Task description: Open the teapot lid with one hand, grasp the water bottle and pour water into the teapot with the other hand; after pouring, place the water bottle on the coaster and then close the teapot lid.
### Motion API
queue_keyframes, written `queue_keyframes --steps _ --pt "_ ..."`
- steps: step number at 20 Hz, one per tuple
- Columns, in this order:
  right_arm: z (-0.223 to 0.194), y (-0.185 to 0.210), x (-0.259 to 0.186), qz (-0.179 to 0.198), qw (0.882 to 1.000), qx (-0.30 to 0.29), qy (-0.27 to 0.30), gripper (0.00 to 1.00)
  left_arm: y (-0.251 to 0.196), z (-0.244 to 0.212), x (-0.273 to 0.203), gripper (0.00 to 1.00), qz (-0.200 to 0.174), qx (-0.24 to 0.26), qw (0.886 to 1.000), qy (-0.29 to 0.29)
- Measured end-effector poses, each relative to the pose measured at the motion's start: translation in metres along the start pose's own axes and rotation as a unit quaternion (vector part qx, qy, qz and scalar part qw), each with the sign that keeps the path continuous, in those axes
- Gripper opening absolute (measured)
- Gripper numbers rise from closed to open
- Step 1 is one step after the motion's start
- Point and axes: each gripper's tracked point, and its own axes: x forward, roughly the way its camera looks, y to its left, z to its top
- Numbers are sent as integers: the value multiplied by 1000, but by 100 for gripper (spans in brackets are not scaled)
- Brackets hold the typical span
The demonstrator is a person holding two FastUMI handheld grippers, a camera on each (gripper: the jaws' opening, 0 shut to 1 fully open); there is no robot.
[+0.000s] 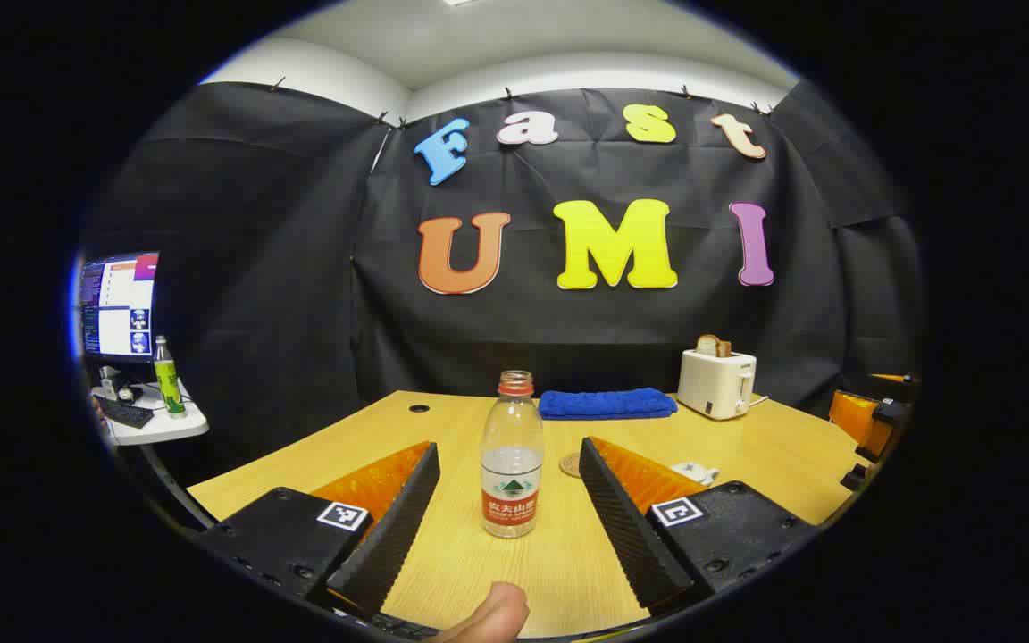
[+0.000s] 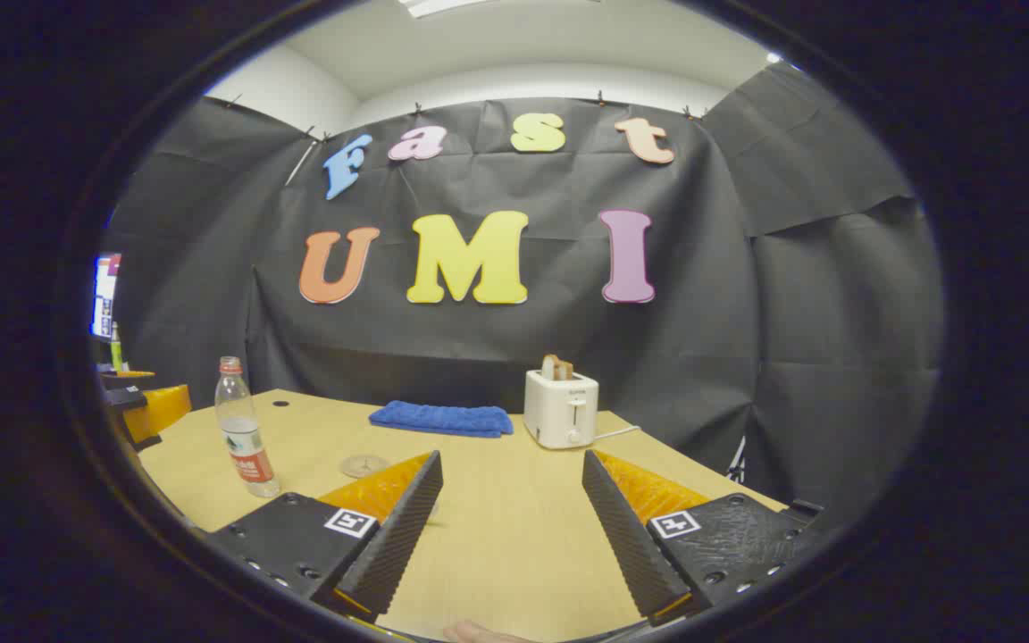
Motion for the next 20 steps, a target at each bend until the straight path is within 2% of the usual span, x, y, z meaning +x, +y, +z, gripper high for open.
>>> queue_keyframes --steps 3,7,14,17,20 --pt "5 23 -2 10 1000 -9 0 95 23 10 -2 99 12 -4 1000 -8" --pt "4 37 -1 23 1000 -12 6 95 30 9 -1 99 10 -3 1000 -4" --pt "2 28 4 15 1000 -5 13 95 27 -2 4 99 1 5 1000 9" --pt "-5 32 9 24 1000 0 21 95 28 -6 7 99 1 5 1000 14" --pt "-21 36 29 28 999 -7 32 95 32 -13 12 99 2 -1 1000 20"
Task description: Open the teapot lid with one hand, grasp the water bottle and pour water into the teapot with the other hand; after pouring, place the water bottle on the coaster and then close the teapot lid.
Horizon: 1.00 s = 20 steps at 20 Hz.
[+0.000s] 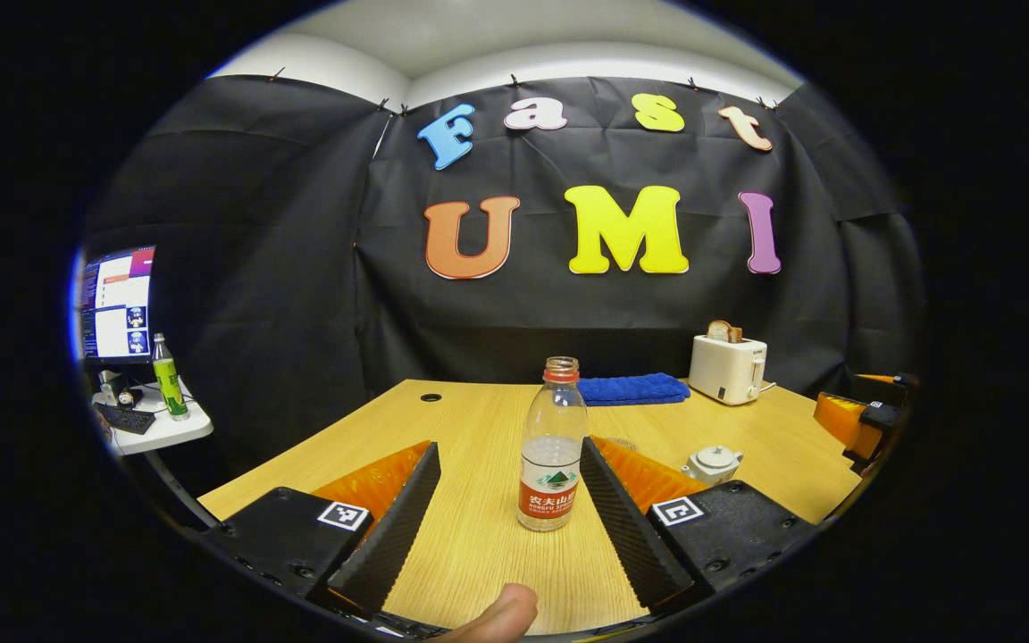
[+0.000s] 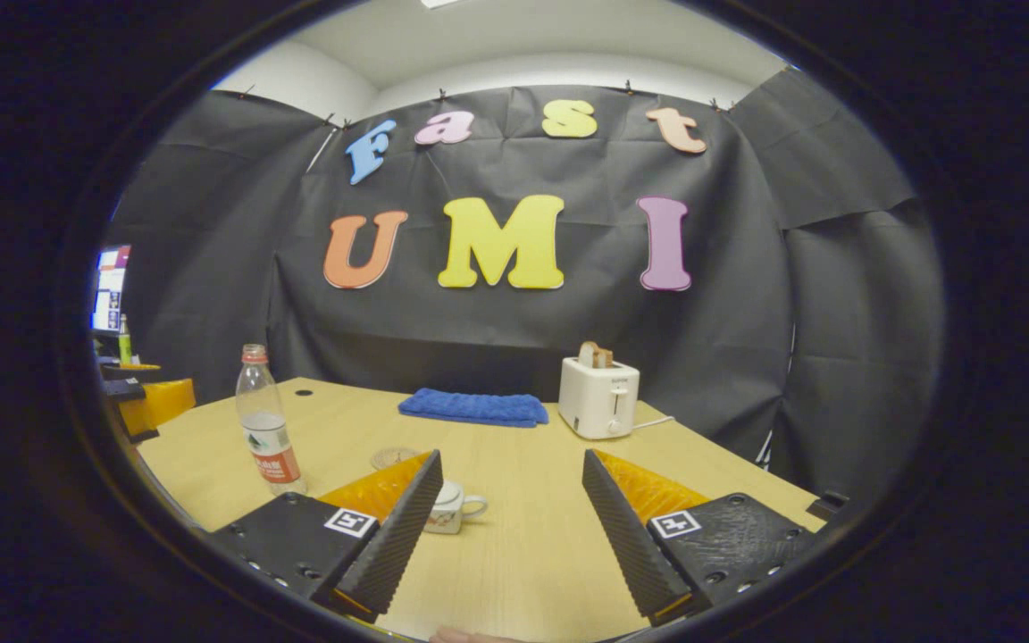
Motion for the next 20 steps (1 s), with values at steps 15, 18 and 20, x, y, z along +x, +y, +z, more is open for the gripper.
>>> queue_keyframes --steps 15,18,20 --pt "-60 78 109 53 997 -8 48 75 -1 -33 23 99 -4 9 999 31" --pt "-70 82 115 58 996 -4 60 56 0 -37 26 99 -3 8 999 34" --pt "-71 86 115 64 996 -3 61 35 -2 -38 26 99 -4 10 999 34"
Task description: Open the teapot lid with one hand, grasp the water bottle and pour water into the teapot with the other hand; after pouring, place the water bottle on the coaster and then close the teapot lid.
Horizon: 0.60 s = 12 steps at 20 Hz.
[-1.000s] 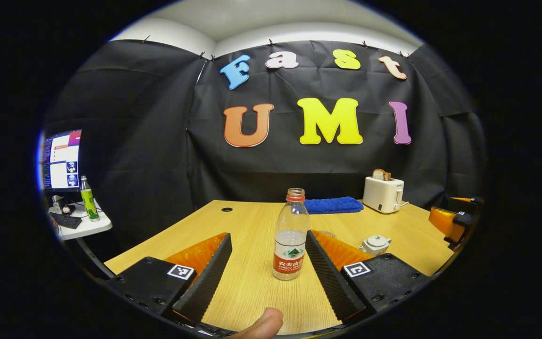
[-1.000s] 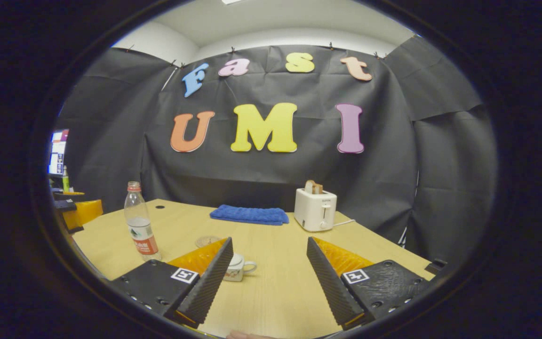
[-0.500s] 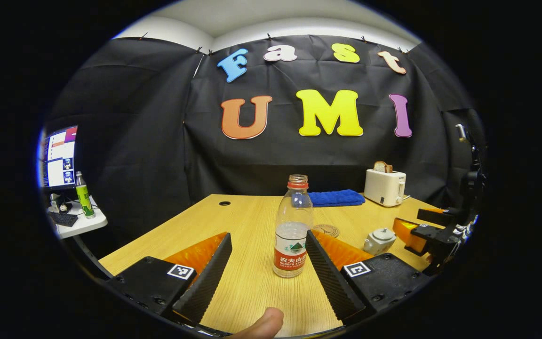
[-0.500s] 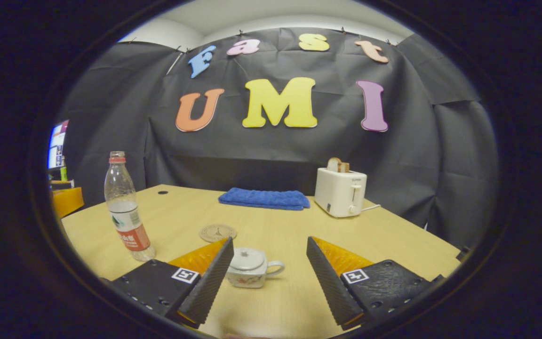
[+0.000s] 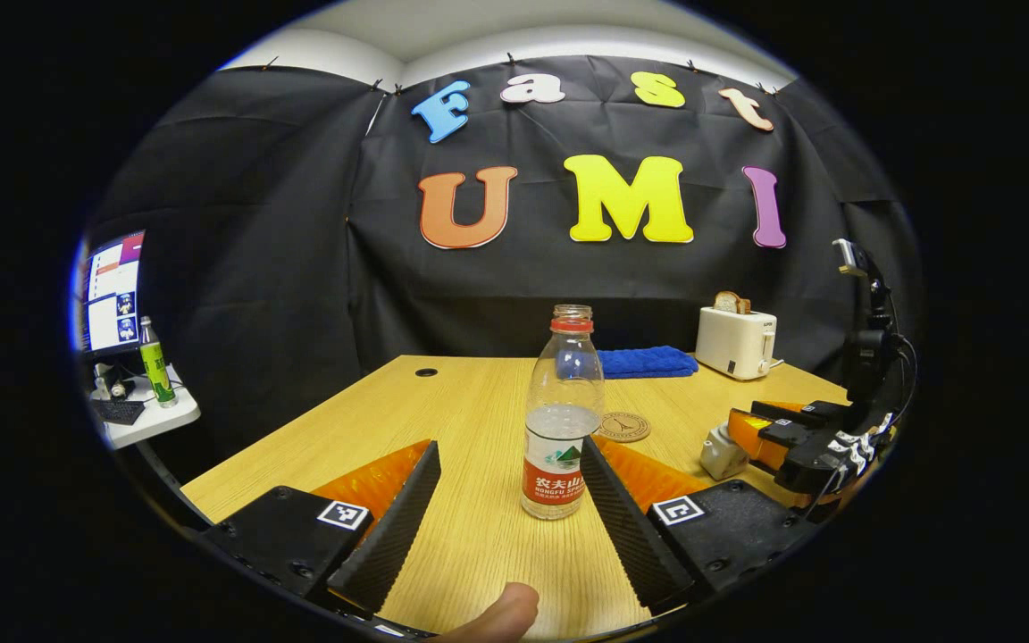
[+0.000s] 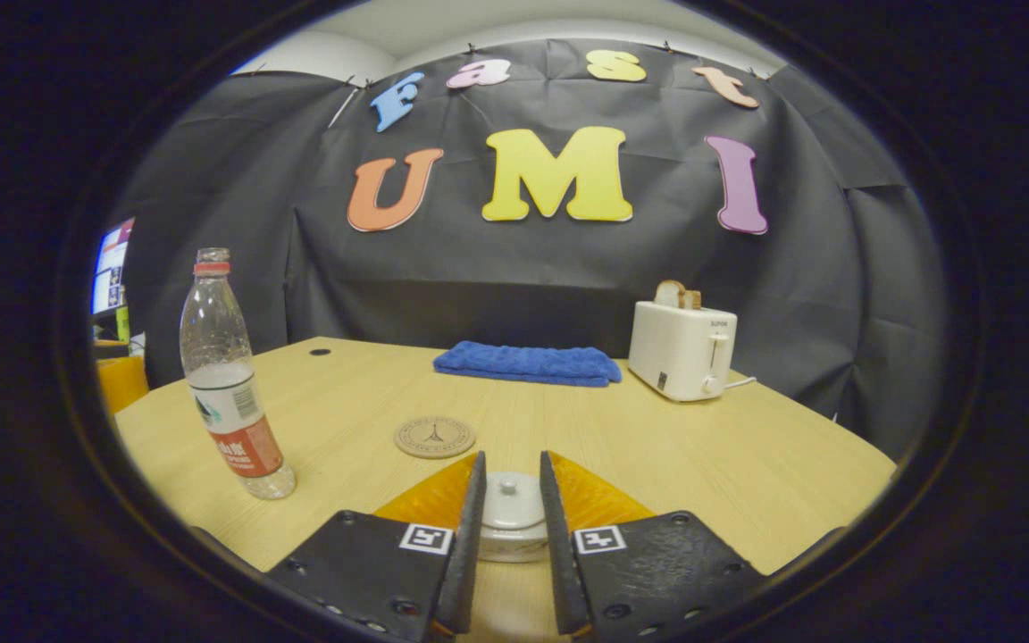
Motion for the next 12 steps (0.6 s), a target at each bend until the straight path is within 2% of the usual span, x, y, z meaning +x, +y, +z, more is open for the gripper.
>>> queue_keyframes --steps 1,2,4,9,12 --pt "1 -2 0 -3 1000 -1 -4 31 -2 1 0 99 -1 1 1000 0" --pt "1 -3 1 -3 1000 -3 -2 19 -2 0 0 99 -2 3 1000 -2" --pt "-2 -1 3 -2 1000 -3 2 11 -4 0 0 99 -4 4 1000 -4" --pt "-1 -4 4 8 1000 -8 -5 1 -16 -4 3 99 -26 -5 1000 -6" --pt "6 -4 2 14 1000 -12 -17 0 -23 -7 6 99 -36 -7 999 -6"
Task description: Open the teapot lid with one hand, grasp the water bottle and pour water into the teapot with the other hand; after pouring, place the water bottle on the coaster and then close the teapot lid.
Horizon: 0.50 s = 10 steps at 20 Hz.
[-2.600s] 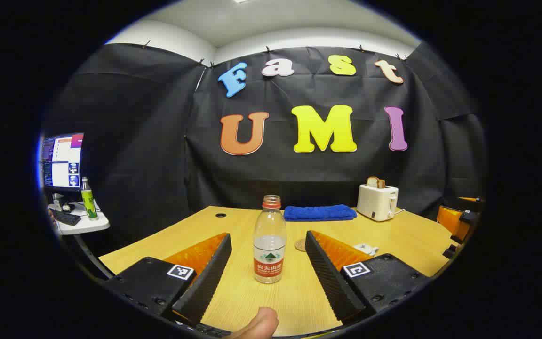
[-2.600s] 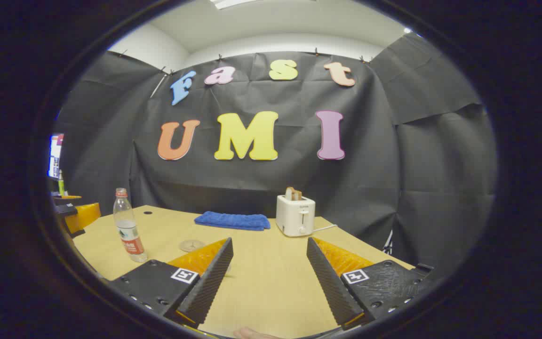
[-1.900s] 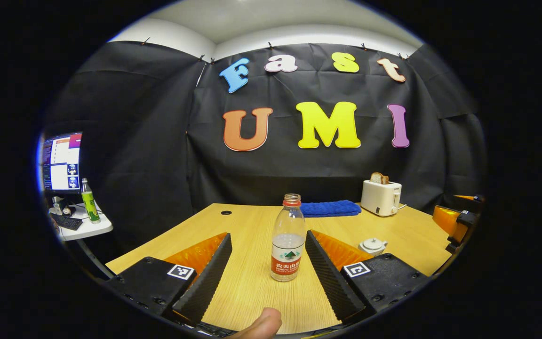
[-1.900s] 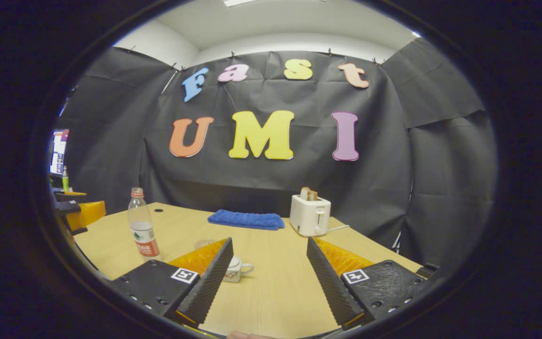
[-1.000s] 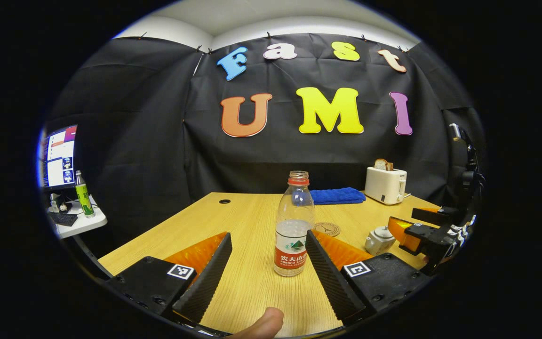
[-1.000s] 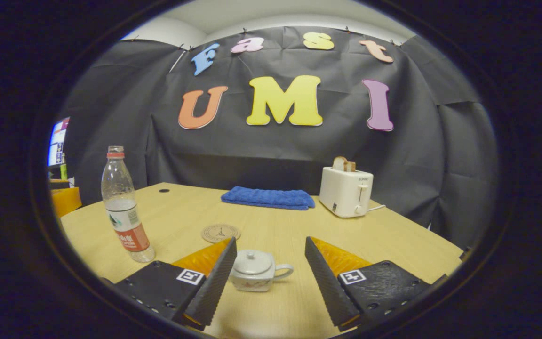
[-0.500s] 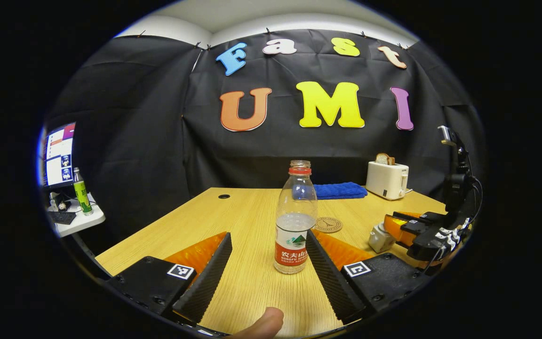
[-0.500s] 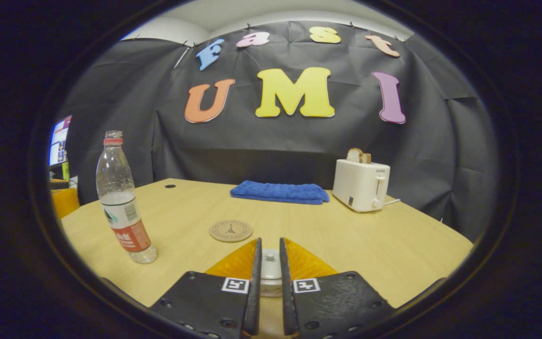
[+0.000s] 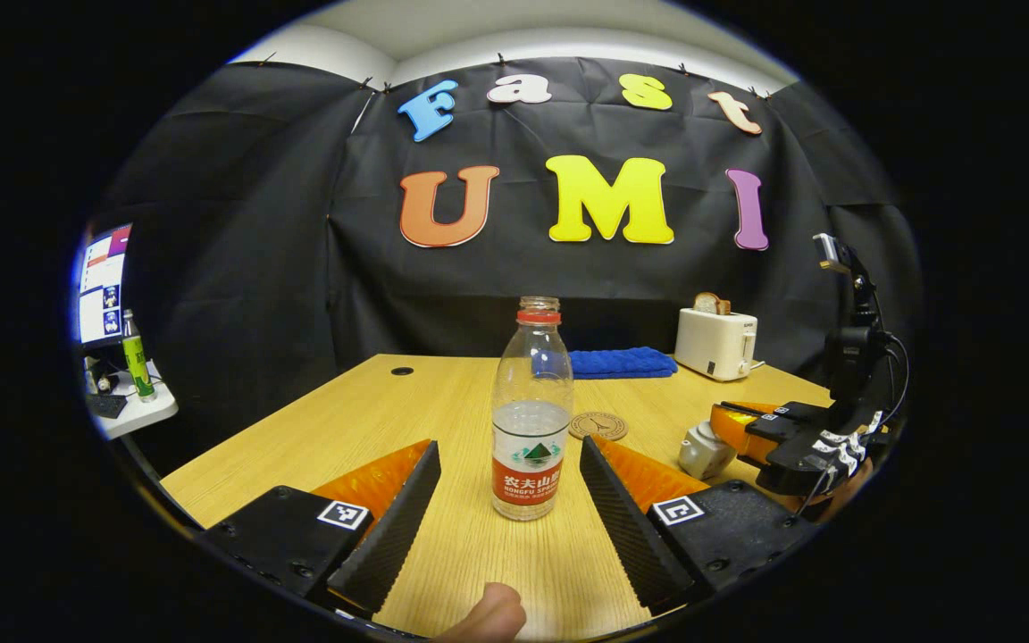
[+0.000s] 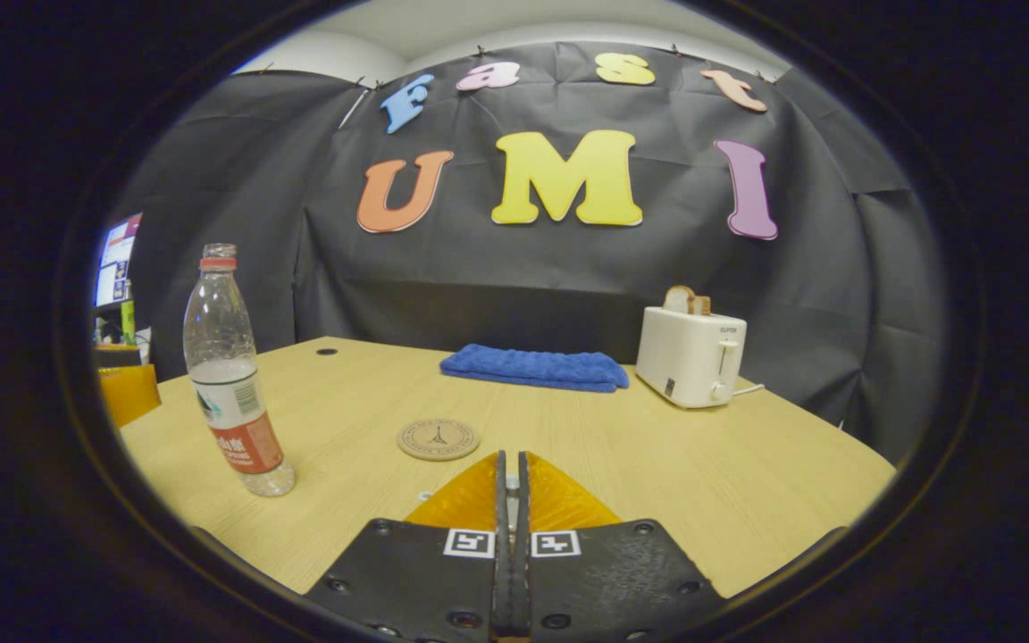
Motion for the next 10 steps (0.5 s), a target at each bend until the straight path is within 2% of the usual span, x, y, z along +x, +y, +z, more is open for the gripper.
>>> queue_keyframes --steps 3,7,10 --pt "21 -4 -6 6 1000 0 -27 0 -4 -7 8 99 -4 -1 1000 1" --pt "33 -15 -11 21 999 20 -28 2 -11 -19 24 99 -22 -7 1000 -4" --pt "34 -29 -20 20 999 30 -28 0 -10 -19 43 99 -25 -3 1000 -18"
